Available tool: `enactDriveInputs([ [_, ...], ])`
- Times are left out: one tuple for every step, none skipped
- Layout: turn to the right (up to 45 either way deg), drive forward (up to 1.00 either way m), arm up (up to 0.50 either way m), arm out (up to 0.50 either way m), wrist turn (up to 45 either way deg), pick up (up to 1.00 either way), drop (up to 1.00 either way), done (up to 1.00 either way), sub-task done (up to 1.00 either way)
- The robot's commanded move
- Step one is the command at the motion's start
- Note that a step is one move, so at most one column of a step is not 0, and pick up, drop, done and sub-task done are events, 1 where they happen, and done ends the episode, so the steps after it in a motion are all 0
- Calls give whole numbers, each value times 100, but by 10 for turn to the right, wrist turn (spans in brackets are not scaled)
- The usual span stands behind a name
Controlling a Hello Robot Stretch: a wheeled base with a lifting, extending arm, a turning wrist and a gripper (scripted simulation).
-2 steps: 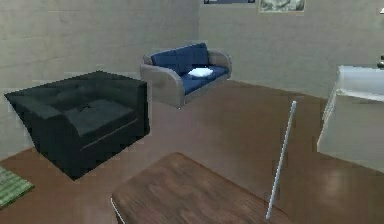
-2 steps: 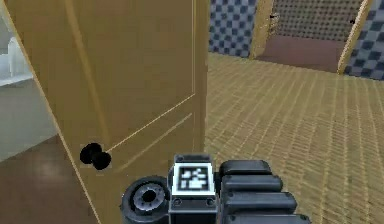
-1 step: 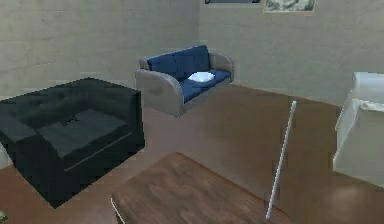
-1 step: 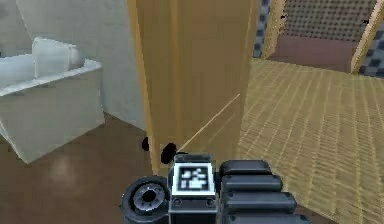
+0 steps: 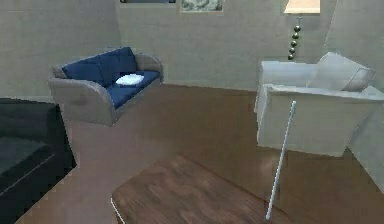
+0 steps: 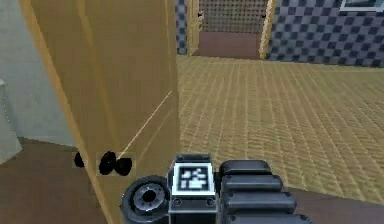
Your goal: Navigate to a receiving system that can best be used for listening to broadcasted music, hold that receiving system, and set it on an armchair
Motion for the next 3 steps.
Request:
enactDriveInputs([
  [0, 100, 0, 0, 0, 0, 0, 0, 0],
  [60, 0, 0, 0, 0, 0, 0, 0, 0],
  [0, 85, 0, 0, 0, 0, 0, 0, 0],
])
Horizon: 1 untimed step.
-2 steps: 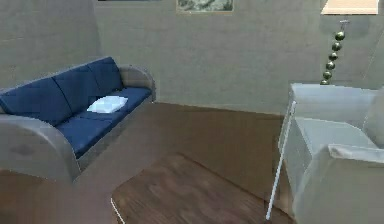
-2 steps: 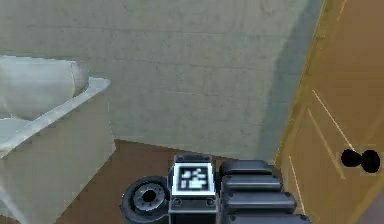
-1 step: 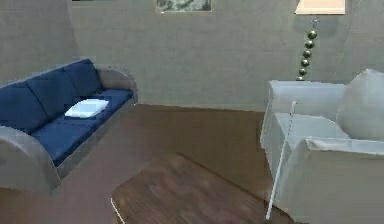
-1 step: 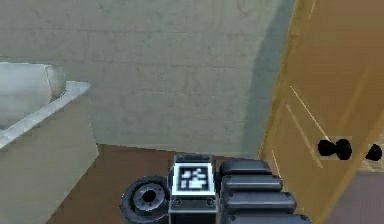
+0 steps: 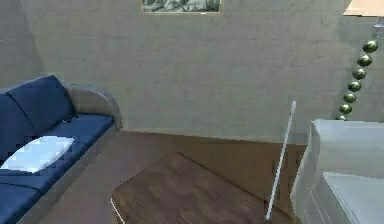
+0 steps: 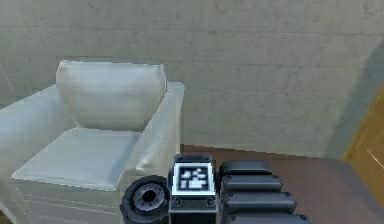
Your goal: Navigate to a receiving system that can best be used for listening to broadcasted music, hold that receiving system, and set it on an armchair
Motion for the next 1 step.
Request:
enactDriveInputs([
  [90, 0, 0, 0, 0, 0, 0, 0, 0],
])
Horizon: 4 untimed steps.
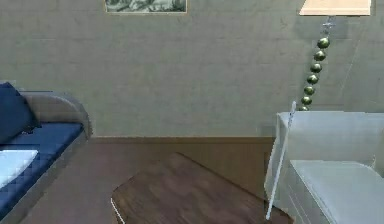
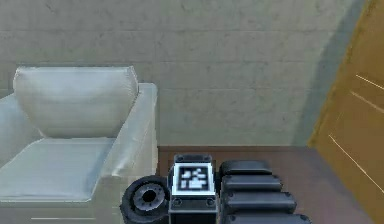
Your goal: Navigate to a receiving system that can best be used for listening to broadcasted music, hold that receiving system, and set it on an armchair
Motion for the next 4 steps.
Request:
enactDriveInputs([
  [0, 80, 0, 0, 0, 0, 0, 0, 0],
  [450, 0, 0, 0, 0, 0, 0, 0, 0],
  [450, 0, 0, 0, 0, 0, 0, 0, 0],
  [-450, 0, 0, 0, 0, 0, 0, 0, 0],
])
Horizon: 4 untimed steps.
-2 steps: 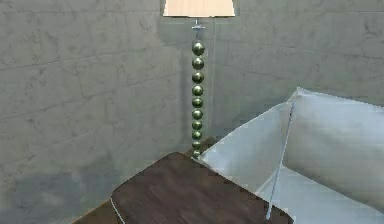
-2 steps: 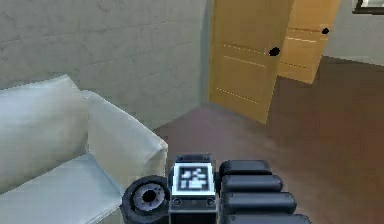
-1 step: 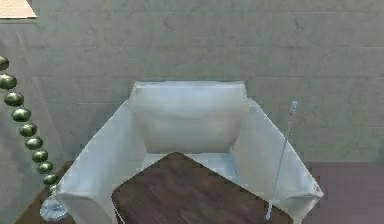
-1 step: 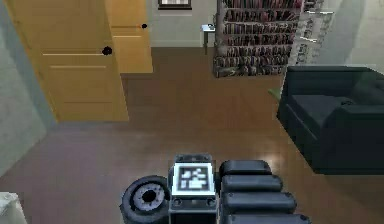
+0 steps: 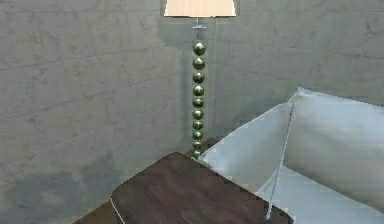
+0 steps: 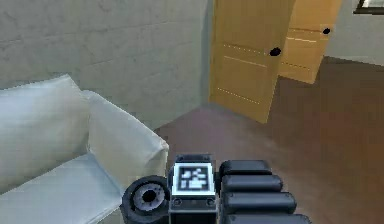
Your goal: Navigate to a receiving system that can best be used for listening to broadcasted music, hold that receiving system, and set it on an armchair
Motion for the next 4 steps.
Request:
enactDriveInputs([
  [-390, 0, 0, 0, 0, 0, 0, 0, 0],
  [0, 0, 0, 48, 0, 0, 0, 0, 0],
  [0, 0, 0, 0, 450, 0, 0, 0, 0],
  [0, 0, 0, 0, 450, 0, 0, 0, 0],
])
